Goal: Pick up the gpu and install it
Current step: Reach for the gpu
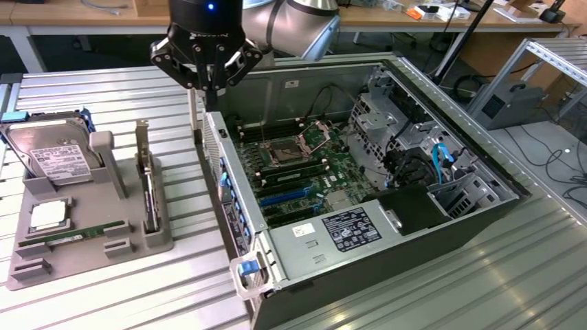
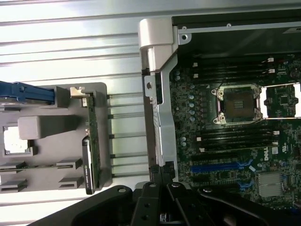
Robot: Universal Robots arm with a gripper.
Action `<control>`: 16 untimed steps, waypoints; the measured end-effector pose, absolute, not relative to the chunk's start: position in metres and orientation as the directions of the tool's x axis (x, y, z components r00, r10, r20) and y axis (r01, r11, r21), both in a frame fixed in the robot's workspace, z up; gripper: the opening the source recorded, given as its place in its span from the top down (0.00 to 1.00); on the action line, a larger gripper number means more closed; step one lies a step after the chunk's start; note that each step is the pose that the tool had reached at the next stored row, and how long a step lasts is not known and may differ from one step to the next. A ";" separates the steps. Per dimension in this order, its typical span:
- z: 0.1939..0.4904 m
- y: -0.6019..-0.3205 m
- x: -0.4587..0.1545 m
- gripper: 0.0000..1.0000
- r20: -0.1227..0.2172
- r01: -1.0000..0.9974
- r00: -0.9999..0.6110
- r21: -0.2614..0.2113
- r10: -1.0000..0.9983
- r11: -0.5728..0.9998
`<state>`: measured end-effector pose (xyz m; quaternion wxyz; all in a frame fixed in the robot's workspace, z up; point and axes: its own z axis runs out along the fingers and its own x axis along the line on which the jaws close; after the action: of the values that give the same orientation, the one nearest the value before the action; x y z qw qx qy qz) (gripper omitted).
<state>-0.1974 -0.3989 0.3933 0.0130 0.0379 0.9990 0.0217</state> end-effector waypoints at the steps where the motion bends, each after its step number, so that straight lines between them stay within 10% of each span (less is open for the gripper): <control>1: 0.393 -0.399 -0.198 0.89 -0.024 0.075 -0.997 0.044 0.076 0.996; 16: 0.393 -0.399 -0.205 0.89 -0.024 0.075 -0.997 0.044 0.076 0.996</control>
<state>-0.2048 -0.3989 0.3933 0.0130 0.0379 0.9990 0.0217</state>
